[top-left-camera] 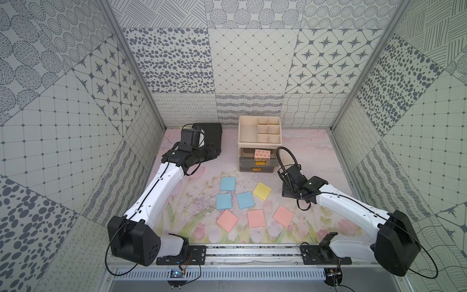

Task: Please put the sticky notes in the drawer by color
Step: Place the sticky notes in the drawer.

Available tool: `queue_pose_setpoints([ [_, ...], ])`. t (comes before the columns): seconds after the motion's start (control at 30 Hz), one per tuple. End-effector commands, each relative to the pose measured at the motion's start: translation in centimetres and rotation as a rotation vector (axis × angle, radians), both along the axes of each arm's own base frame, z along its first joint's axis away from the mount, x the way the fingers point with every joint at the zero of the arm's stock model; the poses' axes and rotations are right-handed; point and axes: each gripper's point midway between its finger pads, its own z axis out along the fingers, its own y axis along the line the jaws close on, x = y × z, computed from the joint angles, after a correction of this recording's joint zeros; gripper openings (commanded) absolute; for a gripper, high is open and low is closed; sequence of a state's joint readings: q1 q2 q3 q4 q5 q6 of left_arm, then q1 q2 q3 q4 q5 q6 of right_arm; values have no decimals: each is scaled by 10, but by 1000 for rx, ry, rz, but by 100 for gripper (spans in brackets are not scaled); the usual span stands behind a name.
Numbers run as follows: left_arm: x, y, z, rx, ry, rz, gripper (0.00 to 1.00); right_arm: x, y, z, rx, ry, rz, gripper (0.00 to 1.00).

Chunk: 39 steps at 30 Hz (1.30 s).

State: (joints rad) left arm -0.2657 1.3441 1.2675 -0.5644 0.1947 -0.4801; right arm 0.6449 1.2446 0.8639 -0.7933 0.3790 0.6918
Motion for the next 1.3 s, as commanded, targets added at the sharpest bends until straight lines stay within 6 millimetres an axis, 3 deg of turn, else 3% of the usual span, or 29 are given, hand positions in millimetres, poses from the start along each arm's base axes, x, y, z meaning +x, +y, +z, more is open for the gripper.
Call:
queue_pose_setpoints([
  [0.0, 4, 1, 2, 8, -19, 3, 53, -1, -10, 43, -24, -67, 5, 69],
  [0.23, 6, -1, 0, -10, -15, 4, 53, 9, -6, 129, 35, -227, 42, 70],
  [0.43, 4, 0, 0, -9, -20, 5, 53, 41, 23, 175, 119, -349, 93, 71],
  [0.8, 2, 1, 3, -3, -25, 4, 53, 98, 91, 191, 224, -459, 184, 72],
  [0.97, 2, 2, 3, 4, -27, 4, 53, 109, 115, 202, 217, -499, 233, 73],
  [1.27, 1, 5, 1, 17, -28, 8, 53, 121, 145, 197, 216, -540, 282, 74],
])
